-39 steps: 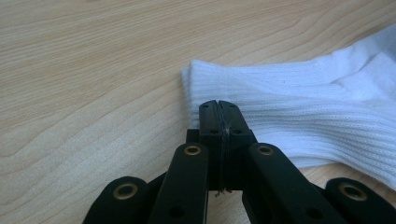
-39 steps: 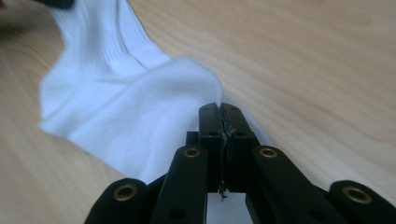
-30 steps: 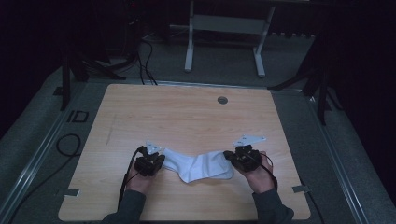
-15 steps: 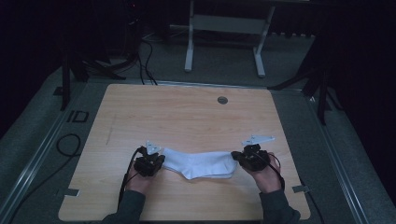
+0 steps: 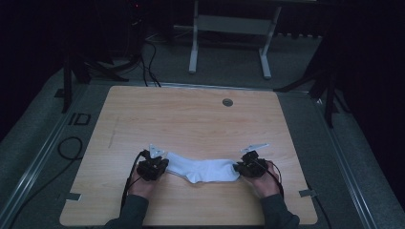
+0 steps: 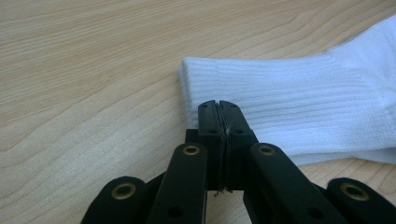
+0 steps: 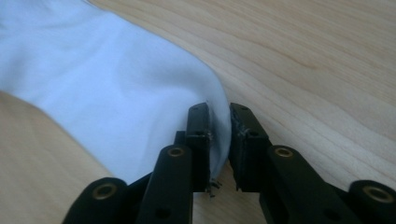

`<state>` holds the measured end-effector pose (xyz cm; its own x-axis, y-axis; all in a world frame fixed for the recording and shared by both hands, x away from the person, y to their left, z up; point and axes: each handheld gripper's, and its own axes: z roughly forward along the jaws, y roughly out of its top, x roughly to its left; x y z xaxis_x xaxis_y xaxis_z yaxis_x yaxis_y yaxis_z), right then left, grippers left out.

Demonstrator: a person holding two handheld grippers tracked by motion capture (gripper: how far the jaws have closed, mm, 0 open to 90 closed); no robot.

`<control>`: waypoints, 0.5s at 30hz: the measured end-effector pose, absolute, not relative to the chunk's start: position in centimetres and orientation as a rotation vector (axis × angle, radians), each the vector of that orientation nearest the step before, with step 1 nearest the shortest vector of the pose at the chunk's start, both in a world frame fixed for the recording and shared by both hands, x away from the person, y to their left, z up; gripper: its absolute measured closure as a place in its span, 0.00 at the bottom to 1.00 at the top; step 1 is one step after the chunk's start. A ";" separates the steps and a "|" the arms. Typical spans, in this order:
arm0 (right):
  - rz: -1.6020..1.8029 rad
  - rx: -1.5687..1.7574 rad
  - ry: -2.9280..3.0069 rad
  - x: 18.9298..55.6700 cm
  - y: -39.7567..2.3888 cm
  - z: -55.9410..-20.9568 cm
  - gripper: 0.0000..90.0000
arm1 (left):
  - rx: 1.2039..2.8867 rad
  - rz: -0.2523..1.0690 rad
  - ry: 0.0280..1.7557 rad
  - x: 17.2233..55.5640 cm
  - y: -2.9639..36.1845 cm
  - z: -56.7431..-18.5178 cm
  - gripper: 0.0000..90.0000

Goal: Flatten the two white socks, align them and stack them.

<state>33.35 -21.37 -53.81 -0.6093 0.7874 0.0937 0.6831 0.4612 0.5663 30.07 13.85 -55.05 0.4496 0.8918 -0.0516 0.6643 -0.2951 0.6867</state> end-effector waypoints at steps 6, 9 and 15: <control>0.840 1.275 2.517 33.3 -21.1 -54.2 0.84 | 2.055 0.458 1.299 30.1 13.8 -55.0 0.98; 0.829 1.267 2.511 33.3 -21.1 -54.2 0.84 | 2.055 0.458 1.297 30.0 13.8 -55.1 0.97; 0.810 1.262 2.478 33.6 -20.9 -54.3 0.83 | 2.048 0.447 1.294 30.0 13.8 -55.1 0.96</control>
